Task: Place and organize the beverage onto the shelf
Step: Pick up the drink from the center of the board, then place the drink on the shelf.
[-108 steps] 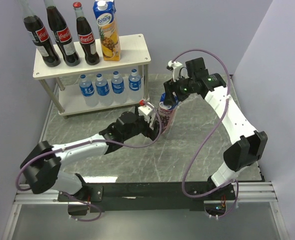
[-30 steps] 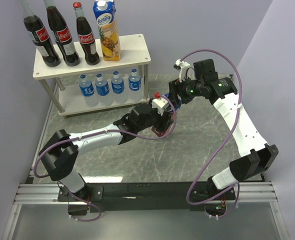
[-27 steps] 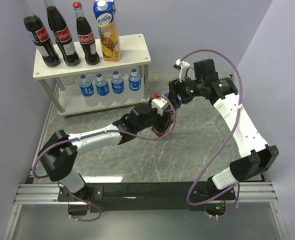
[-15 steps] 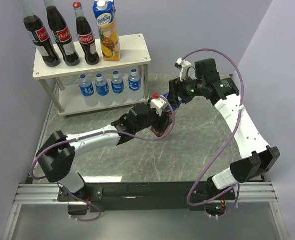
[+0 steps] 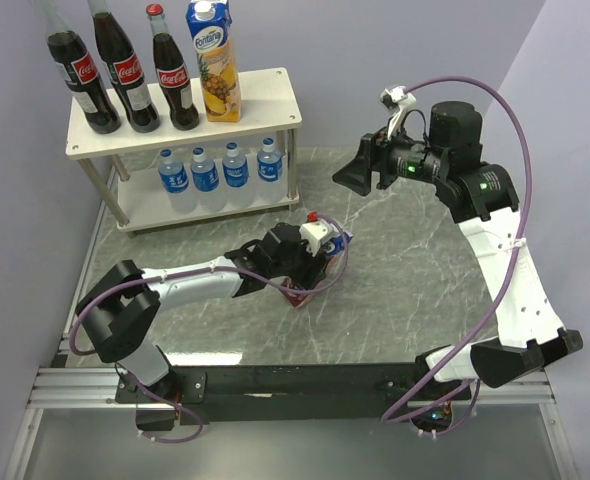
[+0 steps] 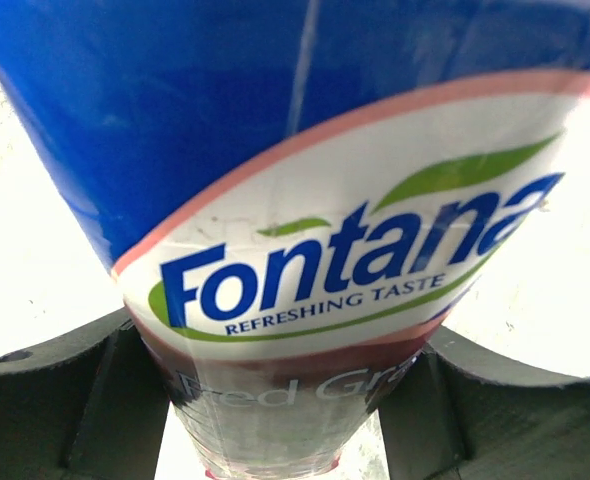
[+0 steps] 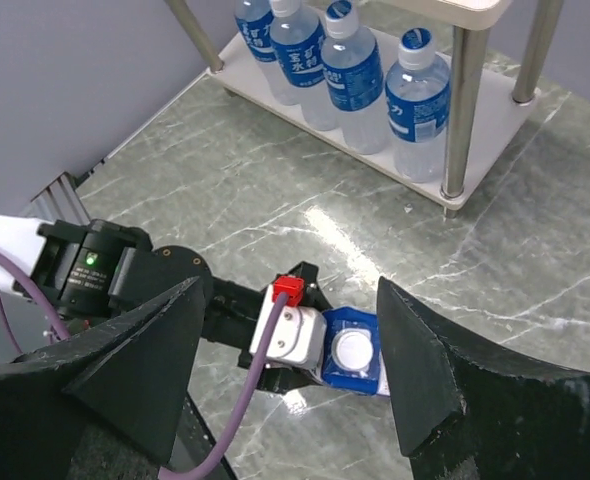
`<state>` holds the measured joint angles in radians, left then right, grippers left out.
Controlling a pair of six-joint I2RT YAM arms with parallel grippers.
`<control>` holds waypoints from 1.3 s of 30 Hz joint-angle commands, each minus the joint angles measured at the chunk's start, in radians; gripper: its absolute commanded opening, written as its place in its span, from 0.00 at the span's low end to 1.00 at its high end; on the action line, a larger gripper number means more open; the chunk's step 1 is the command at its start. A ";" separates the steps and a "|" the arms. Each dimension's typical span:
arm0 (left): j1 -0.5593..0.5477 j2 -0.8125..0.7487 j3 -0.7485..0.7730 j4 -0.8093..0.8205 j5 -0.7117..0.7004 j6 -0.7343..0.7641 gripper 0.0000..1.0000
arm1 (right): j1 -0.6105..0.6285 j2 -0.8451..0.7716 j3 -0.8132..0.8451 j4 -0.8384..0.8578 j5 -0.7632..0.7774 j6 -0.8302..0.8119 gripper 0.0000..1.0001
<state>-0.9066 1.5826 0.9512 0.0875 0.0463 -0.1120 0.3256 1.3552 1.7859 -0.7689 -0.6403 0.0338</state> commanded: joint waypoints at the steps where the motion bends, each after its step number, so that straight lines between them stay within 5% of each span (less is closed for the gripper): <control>1: -0.005 -0.096 0.084 0.251 0.013 0.018 0.35 | -0.028 -0.022 0.012 0.045 0.001 0.008 0.76; 13: 0.009 -0.174 0.155 0.192 -0.077 0.067 0.34 | -0.261 -0.189 -0.338 0.250 -0.009 0.006 0.77; 24: 0.061 -0.174 0.333 0.097 -0.117 0.089 0.33 | -0.273 -0.266 -0.641 0.430 -0.030 0.044 0.76; 39: 0.130 -0.157 0.642 -0.002 -0.168 0.159 0.32 | -0.298 -0.291 -0.704 0.442 -0.055 0.000 0.77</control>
<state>-0.7853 1.5284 1.4025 -0.1951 -0.0952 0.0120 0.0353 1.0756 1.0897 -0.3729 -0.6762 0.0536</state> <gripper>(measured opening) 0.705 0.767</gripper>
